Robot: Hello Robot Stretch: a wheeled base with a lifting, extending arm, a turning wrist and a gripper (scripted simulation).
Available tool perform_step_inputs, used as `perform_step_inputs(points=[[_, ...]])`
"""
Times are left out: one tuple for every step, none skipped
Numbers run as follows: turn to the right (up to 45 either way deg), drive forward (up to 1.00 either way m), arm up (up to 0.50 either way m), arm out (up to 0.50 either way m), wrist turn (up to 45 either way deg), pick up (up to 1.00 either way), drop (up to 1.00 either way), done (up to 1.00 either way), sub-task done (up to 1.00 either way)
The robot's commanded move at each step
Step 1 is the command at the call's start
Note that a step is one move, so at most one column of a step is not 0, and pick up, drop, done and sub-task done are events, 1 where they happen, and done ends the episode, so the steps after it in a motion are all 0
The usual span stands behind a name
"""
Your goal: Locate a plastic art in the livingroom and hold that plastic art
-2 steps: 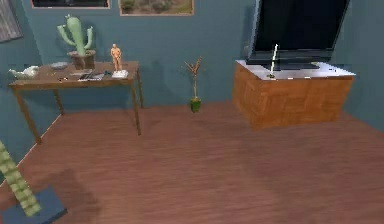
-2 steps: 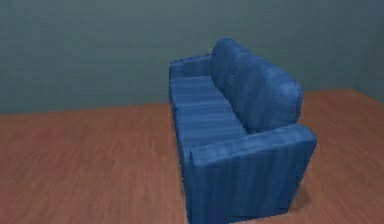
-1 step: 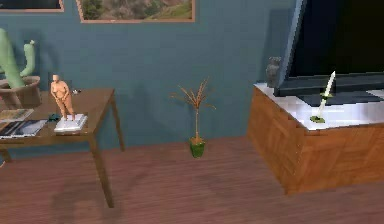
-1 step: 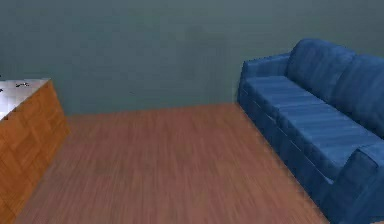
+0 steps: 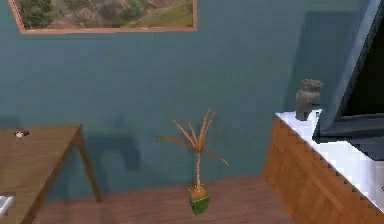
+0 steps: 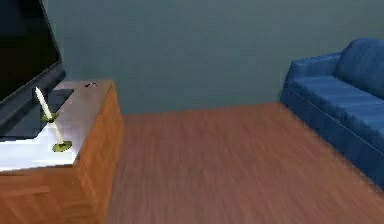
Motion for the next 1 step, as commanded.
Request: perform_step_inputs(points=[[-45.0, 0.0, 0.0, 0.0, 0.0, 0.0, 0.0, 0.0, 0.0]])
